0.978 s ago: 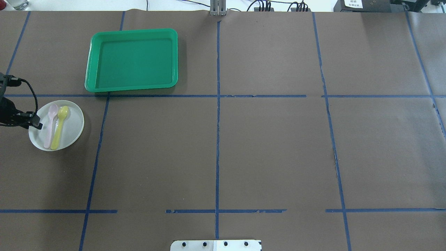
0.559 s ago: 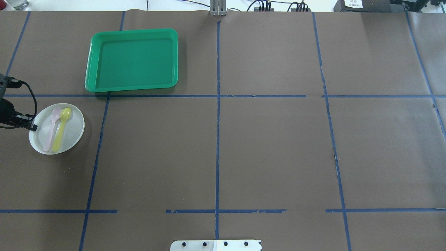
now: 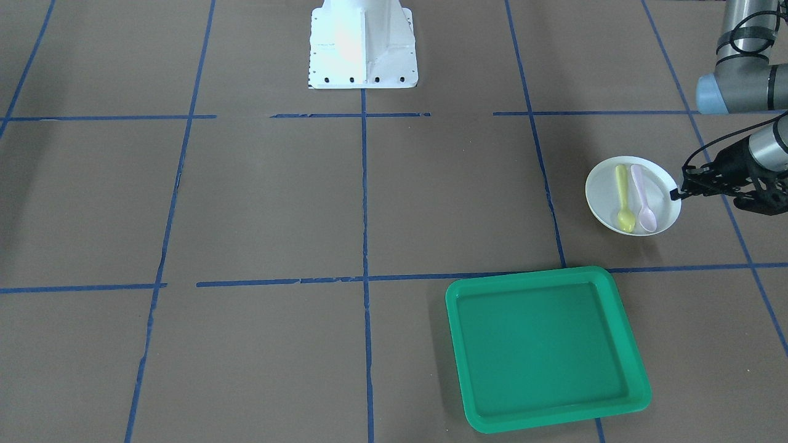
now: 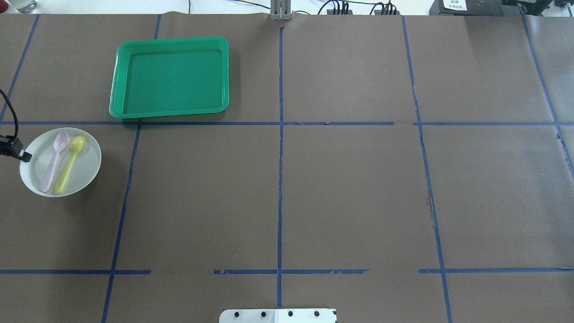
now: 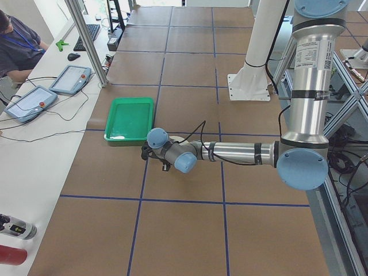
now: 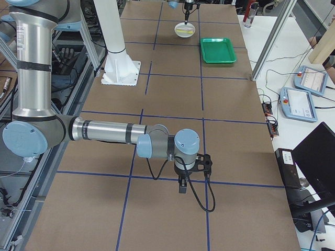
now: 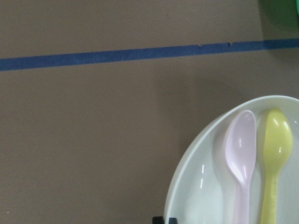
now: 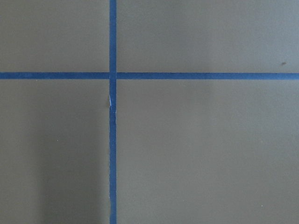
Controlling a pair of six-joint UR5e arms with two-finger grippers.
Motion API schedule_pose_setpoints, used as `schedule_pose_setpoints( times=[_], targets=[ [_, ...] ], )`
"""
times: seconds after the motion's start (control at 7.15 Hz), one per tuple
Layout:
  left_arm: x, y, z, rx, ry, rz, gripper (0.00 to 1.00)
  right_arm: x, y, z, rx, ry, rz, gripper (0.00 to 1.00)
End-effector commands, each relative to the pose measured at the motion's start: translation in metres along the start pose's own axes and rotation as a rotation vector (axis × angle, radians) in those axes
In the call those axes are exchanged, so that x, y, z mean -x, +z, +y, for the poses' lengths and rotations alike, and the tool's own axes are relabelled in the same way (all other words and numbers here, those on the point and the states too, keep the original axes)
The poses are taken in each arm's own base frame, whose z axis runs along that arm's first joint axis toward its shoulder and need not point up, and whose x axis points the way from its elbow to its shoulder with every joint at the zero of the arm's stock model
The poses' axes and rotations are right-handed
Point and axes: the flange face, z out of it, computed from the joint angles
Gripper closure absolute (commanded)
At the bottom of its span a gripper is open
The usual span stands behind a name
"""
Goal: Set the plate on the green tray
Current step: 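Carry the plate with spoons over the green tray with the left gripper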
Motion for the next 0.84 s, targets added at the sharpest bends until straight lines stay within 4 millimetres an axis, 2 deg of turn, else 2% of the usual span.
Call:
schedule_pose_setpoints(
  times=[0.0, 0.14, 0.28, 0.42, 0.56, 0.7],
  targets=[
    [-0.012, -0.040, -0.003, 0.021, -0.099, 0.038, 1.00, 0.000, 0.000, 0.000, 0.001, 0.001, 0.000, 0.00],
    [-0.026, -0.059, -0.017, 0.020, -0.144, 0.033, 1.00, 0.000, 0.000, 0.000, -0.001, 0.000, 0.000, 0.00],
    [-0.051, -0.070, -0.039, 0.037, -0.163, 0.073, 1.00, 0.000, 0.000, 0.000, 0.001, 0.001, 0.000, 0.00],
    [-0.064, -0.074, -0.048, 0.053, -0.244, 0.114, 1.00, 0.000, 0.000, 0.000, 0.001, 0.001, 0.000, 0.00],
    [-0.092, -0.084, -0.072, 0.040, -0.332, 0.128, 1.00, 0.000, 0.000, 0.000, -0.001, 0.000, 0.000, 0.00],
    [-0.103, -0.086, -0.089, 0.020, -0.348, 0.145, 1.00, 0.000, 0.000, 0.000, 0.001, 0.001, 0.000, 0.00]
  ],
)
